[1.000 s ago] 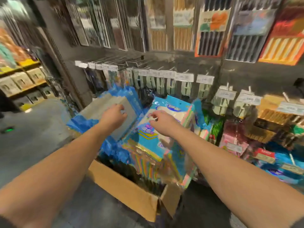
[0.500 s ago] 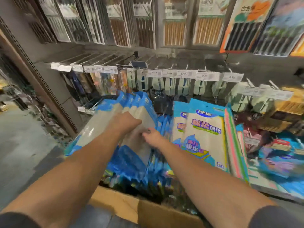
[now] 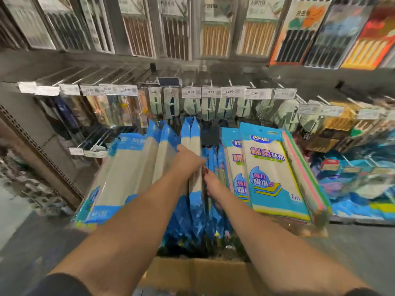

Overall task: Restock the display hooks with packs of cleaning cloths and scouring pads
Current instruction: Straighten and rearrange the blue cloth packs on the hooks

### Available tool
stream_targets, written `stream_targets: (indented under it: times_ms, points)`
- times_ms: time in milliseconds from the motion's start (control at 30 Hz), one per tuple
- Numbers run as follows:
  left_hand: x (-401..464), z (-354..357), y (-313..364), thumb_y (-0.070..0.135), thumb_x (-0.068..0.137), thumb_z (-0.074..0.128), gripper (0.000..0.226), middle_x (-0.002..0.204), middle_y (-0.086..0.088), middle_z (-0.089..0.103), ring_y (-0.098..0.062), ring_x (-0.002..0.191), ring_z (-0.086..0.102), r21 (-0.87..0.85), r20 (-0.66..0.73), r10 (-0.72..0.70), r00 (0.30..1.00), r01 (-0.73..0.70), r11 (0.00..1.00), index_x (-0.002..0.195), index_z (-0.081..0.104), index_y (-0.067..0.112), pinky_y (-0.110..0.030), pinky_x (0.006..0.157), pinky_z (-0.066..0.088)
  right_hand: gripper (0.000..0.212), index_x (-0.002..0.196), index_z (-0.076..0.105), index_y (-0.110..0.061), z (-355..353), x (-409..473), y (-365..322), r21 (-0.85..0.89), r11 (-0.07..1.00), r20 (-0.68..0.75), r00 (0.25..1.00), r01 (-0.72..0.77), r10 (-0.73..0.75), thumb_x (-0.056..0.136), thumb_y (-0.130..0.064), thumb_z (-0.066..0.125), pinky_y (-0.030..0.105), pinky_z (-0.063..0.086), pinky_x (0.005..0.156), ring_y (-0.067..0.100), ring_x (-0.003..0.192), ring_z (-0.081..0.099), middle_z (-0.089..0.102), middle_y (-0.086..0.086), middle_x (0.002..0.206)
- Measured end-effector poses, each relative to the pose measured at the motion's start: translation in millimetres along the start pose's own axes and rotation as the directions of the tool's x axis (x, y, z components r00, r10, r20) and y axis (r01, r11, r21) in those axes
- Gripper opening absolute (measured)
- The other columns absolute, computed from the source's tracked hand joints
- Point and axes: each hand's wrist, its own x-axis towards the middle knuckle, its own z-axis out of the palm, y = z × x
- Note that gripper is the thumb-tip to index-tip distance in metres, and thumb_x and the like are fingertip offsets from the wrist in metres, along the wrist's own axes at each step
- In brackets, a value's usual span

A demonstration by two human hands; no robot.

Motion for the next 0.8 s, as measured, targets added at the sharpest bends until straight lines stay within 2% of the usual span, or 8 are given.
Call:
stream_targets:
  times_ms: [100, 200, 333, 467, 567, 633, 733, 800]
  points:
    - [-7, -6, -2, 0.028, 0.091, 0.07, 0.087, 0.12, -0.015, 0.06, -0.029, 0.095, 0.06, -0.083, -0.028, 0.03, 0.999, -0.033, 0.996, 0.149, 0.011, 0.001, -0.037, 0.074, 0.046, 0.039, 0.141, 0.048, -0.025, -2, -17, -6, 0.004, 0.999, -0.006, 0.999, 0.044, -0.044, 0.107, -0.037, 0.032, 0.027, 0.045, 0.067, 0.017, 0.094, 0.057, 0.062, 0.008, 0.124]
    - [-21, -28, -5, 0.026, 0.089, 0.07, 0.082, 0.111, -0.013, 0.06, -0.031, 0.096, 0.062, -0.118, -0.09, 0.098, 0.991, -0.108, 0.987, 0.147, 0.018, 0.003, -0.039, 0.076, 0.051, 0.045, 0.149, 0.041, -0.023, -5, -40, -26, -0.022, 0.988, -0.029, 0.987, 0.156, -0.156, 0.105, -0.035, 0.039, 0.03, 0.048, 0.092, 0.015, 0.11, 0.052, 0.051, 0.004, 0.141]
    - [-60, -76, 17, 0.027, 0.086, 0.072, 0.067, 0.098, -0.007, 0.056, -0.03, 0.091, 0.056, -0.156, -0.222, 0.312, 0.924, -0.35, 0.924, 0.136, 0.033, 0.005, -0.035, 0.072, 0.04, 0.043, 0.145, 0.046, -0.017, -32, -72, -72, -0.048, 0.927, -0.117, 0.919, 0.373, -0.376, 0.102, -0.023, 0.051, 0.0, 0.038, 0.055, -0.003, 0.084, 0.054, 0.051, 0.007, 0.135]
    - [-112, -106, 58, 0.027, 0.082, 0.077, 0.057, 0.099, 0.0, 0.059, -0.016, 0.078, 0.059, -0.271, -0.325, 0.476, 0.817, -0.563, 0.781, 0.125, 0.041, 0.011, -0.03, 0.061, 0.043, 0.035, 0.133, 0.055, -0.024, -92, -107, -109, -0.11, 0.826, -0.266, 0.784, 0.553, -0.56, 0.099, -0.028, 0.058, -0.003, 0.037, 0.068, -0.003, 0.093, 0.052, 0.046, 0.002, 0.134]
    - [-149, -91, 83, 0.035, 0.069, 0.082, 0.058, 0.097, 0.001, 0.063, -0.018, 0.083, 0.068, -0.435, -0.308, 0.545, 0.78, -0.625, 0.648, 0.11, 0.043, 0.024, -0.037, 0.073, 0.059, 0.02, 0.116, 0.056, -0.031, -157, -142, -116, -0.06, 0.759, -0.392, 0.684, 0.648, -0.615, 0.097, -0.031, 0.061, 0.009, 0.044, 0.09, -0.004, 0.097, 0.053, 0.05, 0.002, 0.13]
    - [-172, -65, 101, 0.034, 0.066, 0.081, 0.051, 0.098, -0.004, 0.068, -0.025, 0.081, 0.073, -0.534, -0.263, 0.579, 0.772, -0.616, 0.578, 0.102, 0.044, 0.029, -0.045, 0.073, 0.062, 0.022, 0.116, 0.054, -0.031, -209, -164, -108, -0.004, 0.749, -0.472, 0.659, 0.663, -0.585, 0.096, -0.037, 0.061, 0.013, 0.047, 0.086, -0.004, 0.098, 0.055, 0.055, -0.004, 0.125]
    - [-211, -1, 132, 0.01, 0.081, 0.076, 0.042, 0.086, -0.001, 0.069, -0.015, 0.061, 0.067, -0.665, -0.169, 0.659, 0.733, -0.579, 0.472, 0.107, 0.045, 0.02, -0.029, 0.053, 0.056, 0.058, 0.123, 0.054, -0.031, -291, -197, -79, 0.179, 0.738, -0.55, 0.688, 0.65, -0.473, 0.079, -0.066, 0.067, 0.035, 0.05, 0.095, 0.01, 0.109, 0.062, 0.062, -0.002, 0.127]
    - [-235, 52, 154, 0.006, 0.075, 0.076, 0.045, 0.076, 0.003, 0.07, -0.012, 0.056, 0.063, -0.721, -0.087, 0.724, 0.684, -0.545, 0.428, 0.105, 0.044, 0.018, -0.027, 0.049, 0.052, 0.08, 0.135, 0.051, -0.023, -347, -221, -50, 0.306, 0.698, -0.564, 0.714, 0.647, -0.414, 0.074, -0.071, 0.067, 0.041, 0.053, 0.094, 0.02, 0.113, 0.065, 0.066, 0.003, 0.127]
